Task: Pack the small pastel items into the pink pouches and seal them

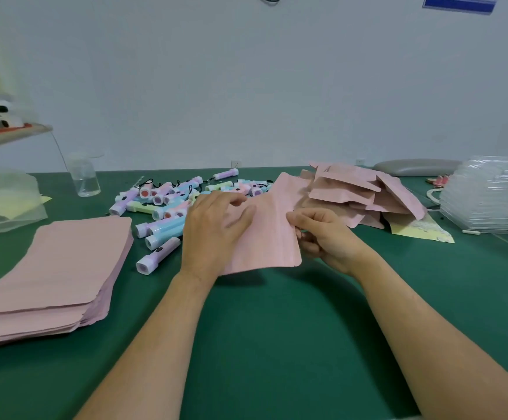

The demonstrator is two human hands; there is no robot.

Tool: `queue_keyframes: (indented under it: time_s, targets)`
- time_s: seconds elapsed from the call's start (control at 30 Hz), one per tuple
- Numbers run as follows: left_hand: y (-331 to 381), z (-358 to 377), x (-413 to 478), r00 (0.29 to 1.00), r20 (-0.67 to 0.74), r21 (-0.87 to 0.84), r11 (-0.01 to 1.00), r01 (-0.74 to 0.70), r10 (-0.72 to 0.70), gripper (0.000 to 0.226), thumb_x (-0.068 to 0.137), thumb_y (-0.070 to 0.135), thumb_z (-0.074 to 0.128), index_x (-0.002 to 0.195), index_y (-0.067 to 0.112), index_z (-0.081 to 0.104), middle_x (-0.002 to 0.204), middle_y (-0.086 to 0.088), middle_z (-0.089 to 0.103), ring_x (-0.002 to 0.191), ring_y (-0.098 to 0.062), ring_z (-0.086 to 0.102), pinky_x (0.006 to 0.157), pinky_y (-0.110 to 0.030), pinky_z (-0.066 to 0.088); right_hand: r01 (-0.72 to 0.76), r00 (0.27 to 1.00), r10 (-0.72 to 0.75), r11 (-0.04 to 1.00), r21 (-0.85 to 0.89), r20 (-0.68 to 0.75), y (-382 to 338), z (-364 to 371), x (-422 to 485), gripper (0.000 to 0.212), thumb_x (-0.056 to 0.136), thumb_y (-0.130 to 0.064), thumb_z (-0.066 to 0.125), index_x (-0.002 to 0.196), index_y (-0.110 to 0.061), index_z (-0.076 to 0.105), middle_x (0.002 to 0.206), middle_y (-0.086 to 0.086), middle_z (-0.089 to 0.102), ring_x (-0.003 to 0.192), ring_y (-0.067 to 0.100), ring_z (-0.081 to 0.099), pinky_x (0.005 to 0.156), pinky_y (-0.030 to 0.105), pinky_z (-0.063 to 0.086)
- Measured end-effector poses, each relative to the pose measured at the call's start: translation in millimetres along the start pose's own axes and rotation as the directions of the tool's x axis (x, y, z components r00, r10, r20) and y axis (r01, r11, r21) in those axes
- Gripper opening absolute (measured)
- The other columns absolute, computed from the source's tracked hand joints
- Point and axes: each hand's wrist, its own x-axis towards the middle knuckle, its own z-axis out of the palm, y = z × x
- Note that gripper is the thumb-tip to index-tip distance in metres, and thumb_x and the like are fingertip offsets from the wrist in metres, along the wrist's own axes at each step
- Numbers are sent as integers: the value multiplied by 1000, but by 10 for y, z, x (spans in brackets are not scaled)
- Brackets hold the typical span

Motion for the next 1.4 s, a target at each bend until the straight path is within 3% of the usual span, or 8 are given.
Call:
queue_keyframes:
  time_s: [0.13, 0.4, 0.63, 0.8, 0.97, 1.17, 1.3, 1.4]
  targets:
    - [37, 29, -33, 995, 85, -37, 998, 51, -48, 15, 101, 43, 65, 103, 31, 73, 96, 23, 68, 92, -1, 59, 79, -20, 47, 36, 999, -37, 997, -68, -15, 9, 64, 8, 40, 104, -30, 60, 71, -8, 53, 72, 21, 35, 47, 17, 28, 50, 29, 16]
    - [170, 55, -75, 999, 7, 71, 997, 42, -43, 28, 95, 55, 56, 90, 35, 74, 82, 25, 66, 75, 5, 59, 66, -16, 40, 97, 992, -106, 988, -124, -63, 32, 248, 36, 41, 104, -32, 61, 67, -16, 58, 62, -1, 52, 44, 16, 38, 44, 20, 31]
    - [209, 56, -115, 995, 41, -80, 993, 91, -88, 44, 81, 75, 68, 101, 38, 83, 98, 23, 75, 100, -3, 66, 79, -27, 53, 220, 939, -231, 973, -70, -254, -13, 464, 101, 34, 102, -28, 66, 70, -17, 70, 60, -4, 56, 47, 9, 39, 44, 19, 33]
    - [161, -15, -93, 954, 285, -357, 913, 198, -96, 12, 93, 42, 78, 102, 37, 85, 91, 20, 79, 81, 6, 69, 72, -10, 49, 320, 883, -388, 910, -263, -266, -16, 500, 83, 30, 100, -24, 69, 70, -19, 68, 58, -12, 61, 52, 2, 49, 54, 13, 40]
    - [153, -38, -42, 922, 380, -380, 896, 232, -78, 20, 99, 19, 73, 106, 35, 83, 99, 20, 80, 99, -1, 74, 87, -32, 60, 321, 876, -424, 868, -379, -229, 5, 458, 96, 25, 96, -33, 72, 75, -19, 71, 63, -7, 67, 58, 5, 54, 59, 21, 45]
    - [194, 29, -88, 978, 206, -198, 979, 55, -13, 25, 97, 16, 68, 105, 35, 83, 92, 23, 79, 85, 3, 74, 84, -22, 60, 261, 863, -462, 753, -605, -203, 36, 446, 126, 34, 91, -60, 59, 70, -33, 59, 67, -9, 68, 62, 16, 60, 62, 48, 55]
    - [224, 81, -105, 998, 56, -172, 985, -14, 24, 18, 92, 17, 71, 102, 26, 85, 85, 18, 79, 77, 0, 74, 78, -22, 61, 267, 842, -507, 688, -675, -184, 38, 480, 150, 37, 98, -55, 58, 70, -32, 56, 62, -10, 62, 56, 16, 52, 56, 49, 50]
    - [167, 102, -71, 997, 70, -232, 972, 50, -34, 23, 87, 9, 77, 102, 25, 85, 88, 18, 79, 80, -2, 75, 83, -25, 63, 310, 876, -473, 707, -636, -99, 45, 472, 134, 22, 101, -43, 58, 91, -25, 68, 76, -15, 69, 65, 13, 63, 63, 44, 55]
